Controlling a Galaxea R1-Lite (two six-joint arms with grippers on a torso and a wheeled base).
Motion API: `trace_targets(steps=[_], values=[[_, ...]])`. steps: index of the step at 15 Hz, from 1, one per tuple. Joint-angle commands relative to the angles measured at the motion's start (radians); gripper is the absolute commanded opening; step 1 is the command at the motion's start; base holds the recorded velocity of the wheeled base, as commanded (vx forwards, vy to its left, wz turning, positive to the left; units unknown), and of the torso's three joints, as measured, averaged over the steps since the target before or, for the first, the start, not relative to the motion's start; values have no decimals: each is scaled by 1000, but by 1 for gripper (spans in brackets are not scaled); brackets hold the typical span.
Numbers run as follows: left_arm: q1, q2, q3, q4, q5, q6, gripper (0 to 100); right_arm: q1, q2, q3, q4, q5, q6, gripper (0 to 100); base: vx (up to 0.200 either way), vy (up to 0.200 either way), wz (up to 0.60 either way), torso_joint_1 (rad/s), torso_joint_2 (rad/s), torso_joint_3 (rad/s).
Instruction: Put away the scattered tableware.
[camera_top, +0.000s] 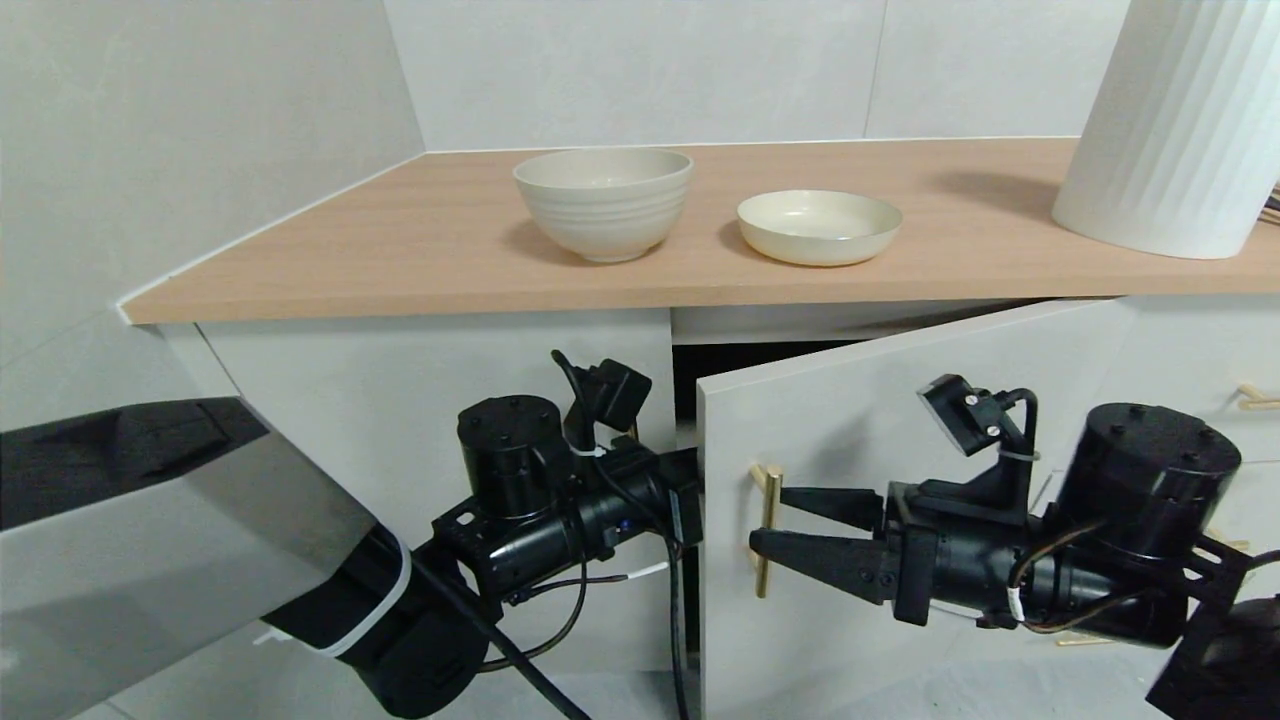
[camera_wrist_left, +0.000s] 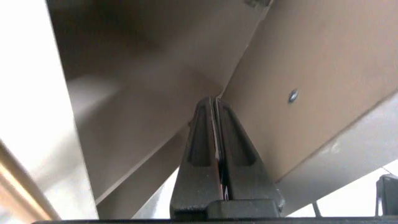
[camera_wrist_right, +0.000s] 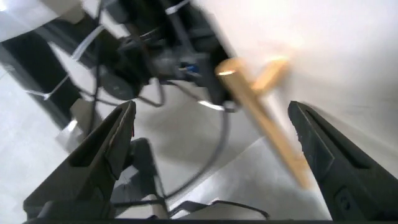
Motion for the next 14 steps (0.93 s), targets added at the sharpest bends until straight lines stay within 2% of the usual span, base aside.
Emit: trace_targets(steps=[1, 3, 5, 6, 8, 9, 10, 12, 14], values=[[-1, -26, -1, 0, -2, -9, 0, -22, -120, 127, 4, -24, -125, 100, 0, 0, 0, 0, 0, 0], [-14, -47, -1, 9, -14, -50, 0, -12, -150, 192, 10, -208, -261, 100, 0, 0, 0, 0, 0, 0], [-17, -62, 3, 17, -19, -55, 0, 82, -219, 219, 111, -389, -270, 100, 0, 0, 0, 0, 0, 0], [-17, -62, 3, 17, -19, -57, 0, 105, -239, 218, 156, -427, -269, 100, 0, 0, 0, 0, 0, 0], [-17, -61, 8, 18, -17, -57, 0, 196, -351, 182, 427, -574, -269, 100, 0, 0, 0, 0, 0, 0], [-18, -62, 5, 26, -17, -57, 0, 197, -377, 178, 516, -576, -269, 100, 0, 0, 0, 0, 0, 0], [-18, -65, -7, 54, -20, -57, 0, 197, -379, 169, 541, -576, -267, 100, 0, 0, 0, 0, 0, 0], [-20, -95, -75, 166, -35, -57, 0, 202, -376, 172, 545, -578, -266, 100, 0, 0, 0, 0, 0, 0], [-26, -107, -52, 200, -80, -55, 0, 205, -380, 173, 555, -576, -266, 100, 0, 0, 0, 0, 0, 0]])
